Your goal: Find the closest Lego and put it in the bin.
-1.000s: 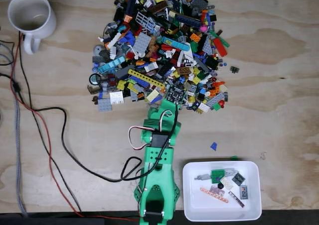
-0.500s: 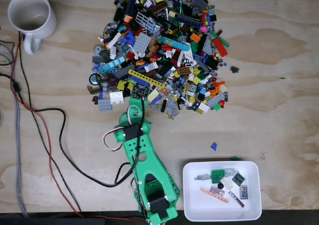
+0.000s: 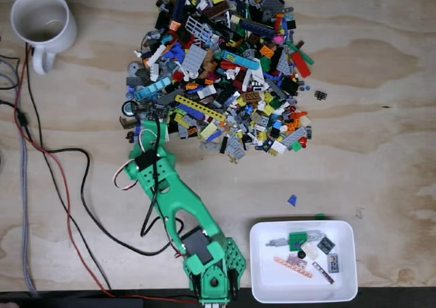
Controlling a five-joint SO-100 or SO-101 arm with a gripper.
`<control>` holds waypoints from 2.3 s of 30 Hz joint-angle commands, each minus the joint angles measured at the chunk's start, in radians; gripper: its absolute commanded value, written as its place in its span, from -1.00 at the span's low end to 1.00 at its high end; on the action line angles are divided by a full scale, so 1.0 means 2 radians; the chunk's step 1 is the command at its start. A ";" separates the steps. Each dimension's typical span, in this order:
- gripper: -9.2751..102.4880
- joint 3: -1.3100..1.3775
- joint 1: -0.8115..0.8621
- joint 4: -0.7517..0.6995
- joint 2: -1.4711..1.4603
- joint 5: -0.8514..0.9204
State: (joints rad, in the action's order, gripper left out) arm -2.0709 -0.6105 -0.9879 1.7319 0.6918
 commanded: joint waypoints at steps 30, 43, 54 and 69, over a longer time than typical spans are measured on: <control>-0.37 0.113 0.012 0.069 -0.133 0.133; -0.57 0.124 0.007 0.070 -0.153 0.143; -0.58 0.204 0.028 -0.054 -0.079 0.140; -0.57 0.245 0.390 -0.255 0.109 0.203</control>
State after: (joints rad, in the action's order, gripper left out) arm -1.5754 -0.1519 -1.4665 1.7763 1.0508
